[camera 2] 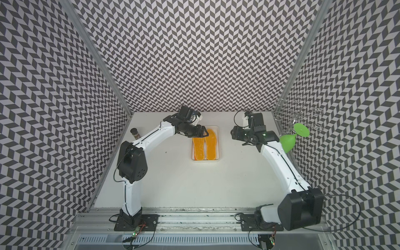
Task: Put the insoles into the storage box
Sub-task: Reset both arms
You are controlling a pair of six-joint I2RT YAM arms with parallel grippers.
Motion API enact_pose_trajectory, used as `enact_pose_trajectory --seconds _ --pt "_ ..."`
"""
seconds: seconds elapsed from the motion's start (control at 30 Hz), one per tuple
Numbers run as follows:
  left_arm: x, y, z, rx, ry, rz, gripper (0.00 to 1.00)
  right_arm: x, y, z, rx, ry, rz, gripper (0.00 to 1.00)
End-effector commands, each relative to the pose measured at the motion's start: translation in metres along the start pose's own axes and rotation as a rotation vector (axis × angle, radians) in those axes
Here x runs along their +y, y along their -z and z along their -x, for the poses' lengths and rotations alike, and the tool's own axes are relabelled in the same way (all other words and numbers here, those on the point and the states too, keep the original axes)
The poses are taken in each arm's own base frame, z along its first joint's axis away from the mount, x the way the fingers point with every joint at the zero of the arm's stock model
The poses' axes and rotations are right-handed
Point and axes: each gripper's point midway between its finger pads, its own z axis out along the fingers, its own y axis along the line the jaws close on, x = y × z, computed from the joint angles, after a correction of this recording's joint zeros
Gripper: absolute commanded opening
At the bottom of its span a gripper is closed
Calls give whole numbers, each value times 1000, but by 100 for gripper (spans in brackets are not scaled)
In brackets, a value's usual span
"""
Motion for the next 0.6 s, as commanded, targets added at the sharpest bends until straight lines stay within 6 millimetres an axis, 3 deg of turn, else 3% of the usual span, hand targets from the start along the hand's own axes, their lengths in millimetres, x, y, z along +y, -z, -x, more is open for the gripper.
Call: enact_pose_trajectory --seconds 0.0,0.1,0.2,0.27,0.4,0.57 --pt "12 40 1 -102 -143 79 83 20 5 17 -127 117 143 67" --pt "36 72 -4 -205 -201 135 89 24 1 17 -198 168 193 68" --pt "73 103 -13 -318 -224 220 92 8 -7 16 -261 200 133 75" --pt "101 119 -27 -402 -242 298 99 -14 -12 18 -311 203 41 79" --pt "143 144 -52 -587 -249 406 100 -54 -12 20 -456 183 -99 82" --pt "189 171 -77 -799 -229 561 100 -111 -12 3 -582 173 -324 86"
